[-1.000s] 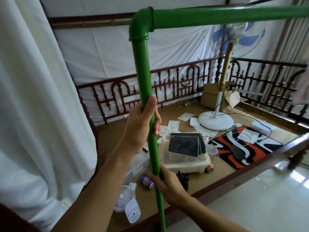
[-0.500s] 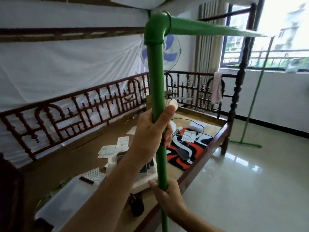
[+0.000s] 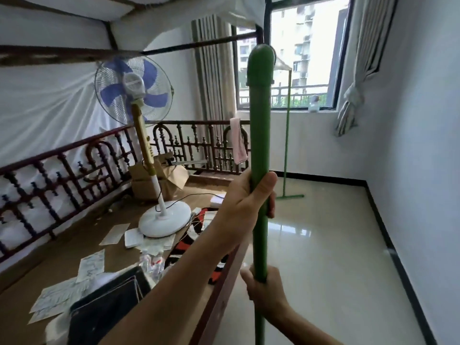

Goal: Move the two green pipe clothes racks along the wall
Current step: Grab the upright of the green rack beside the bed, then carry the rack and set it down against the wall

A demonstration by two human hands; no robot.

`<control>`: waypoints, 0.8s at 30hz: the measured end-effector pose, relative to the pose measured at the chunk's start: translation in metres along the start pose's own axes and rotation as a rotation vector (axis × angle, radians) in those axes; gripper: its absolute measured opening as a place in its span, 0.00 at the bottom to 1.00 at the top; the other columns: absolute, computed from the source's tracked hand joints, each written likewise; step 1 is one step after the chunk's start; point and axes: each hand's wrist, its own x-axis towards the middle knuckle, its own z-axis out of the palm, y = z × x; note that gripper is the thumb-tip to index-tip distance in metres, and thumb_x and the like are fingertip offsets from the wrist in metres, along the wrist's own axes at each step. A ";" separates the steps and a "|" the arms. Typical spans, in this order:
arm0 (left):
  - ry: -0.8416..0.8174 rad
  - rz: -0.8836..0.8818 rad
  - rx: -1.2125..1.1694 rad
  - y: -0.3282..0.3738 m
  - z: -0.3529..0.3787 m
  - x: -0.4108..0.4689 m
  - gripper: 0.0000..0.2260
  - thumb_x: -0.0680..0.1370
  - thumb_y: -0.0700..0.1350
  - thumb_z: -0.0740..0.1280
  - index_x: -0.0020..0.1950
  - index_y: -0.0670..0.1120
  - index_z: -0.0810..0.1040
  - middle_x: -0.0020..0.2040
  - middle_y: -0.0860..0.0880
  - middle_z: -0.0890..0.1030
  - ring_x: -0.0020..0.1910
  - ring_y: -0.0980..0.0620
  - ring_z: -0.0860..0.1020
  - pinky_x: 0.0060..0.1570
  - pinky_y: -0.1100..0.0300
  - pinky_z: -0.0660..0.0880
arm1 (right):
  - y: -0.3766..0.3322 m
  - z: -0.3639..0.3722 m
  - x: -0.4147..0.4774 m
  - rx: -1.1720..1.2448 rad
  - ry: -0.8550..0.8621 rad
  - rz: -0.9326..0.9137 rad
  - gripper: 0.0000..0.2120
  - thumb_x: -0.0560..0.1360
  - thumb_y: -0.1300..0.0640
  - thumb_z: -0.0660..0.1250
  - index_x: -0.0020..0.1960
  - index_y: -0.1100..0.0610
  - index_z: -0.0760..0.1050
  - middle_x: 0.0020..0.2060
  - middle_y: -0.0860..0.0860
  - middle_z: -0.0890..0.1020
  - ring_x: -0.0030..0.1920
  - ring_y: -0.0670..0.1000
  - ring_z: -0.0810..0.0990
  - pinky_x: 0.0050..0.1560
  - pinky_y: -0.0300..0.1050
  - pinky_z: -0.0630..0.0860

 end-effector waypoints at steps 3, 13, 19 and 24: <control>-0.099 -0.015 -0.010 -0.019 -0.005 0.040 0.09 0.80 0.47 0.58 0.46 0.42 0.70 0.36 0.41 0.73 0.36 0.43 0.74 0.41 0.53 0.75 | 0.006 -0.009 0.039 -0.002 0.106 0.011 0.16 0.71 0.62 0.69 0.27 0.58 0.69 0.23 0.56 0.71 0.25 0.53 0.71 0.30 0.50 0.74; -0.336 -0.051 -0.036 -0.074 -0.015 0.164 0.10 0.79 0.47 0.60 0.53 0.40 0.71 0.40 0.43 0.76 0.42 0.45 0.78 0.49 0.55 0.77 | 0.007 -0.042 0.150 -0.044 0.359 0.012 0.24 0.72 0.65 0.68 0.21 0.51 0.64 0.20 0.52 0.69 0.23 0.52 0.71 0.28 0.46 0.73; -0.392 -0.069 -0.053 -0.103 -0.002 0.223 0.12 0.79 0.43 0.60 0.60 0.39 0.71 0.42 0.44 0.78 0.46 0.48 0.80 0.54 0.57 0.77 | 0.019 -0.078 0.208 -0.073 0.403 0.019 0.23 0.72 0.64 0.67 0.21 0.52 0.65 0.21 0.52 0.69 0.24 0.53 0.72 0.28 0.47 0.73; -0.406 -0.077 -0.068 -0.129 0.016 0.277 0.11 0.79 0.43 0.62 0.60 0.42 0.73 0.43 0.44 0.80 0.50 0.43 0.81 0.61 0.50 0.75 | 0.035 -0.114 0.257 -0.066 0.392 0.026 0.15 0.70 0.59 0.67 0.26 0.58 0.69 0.22 0.56 0.70 0.24 0.53 0.71 0.28 0.49 0.71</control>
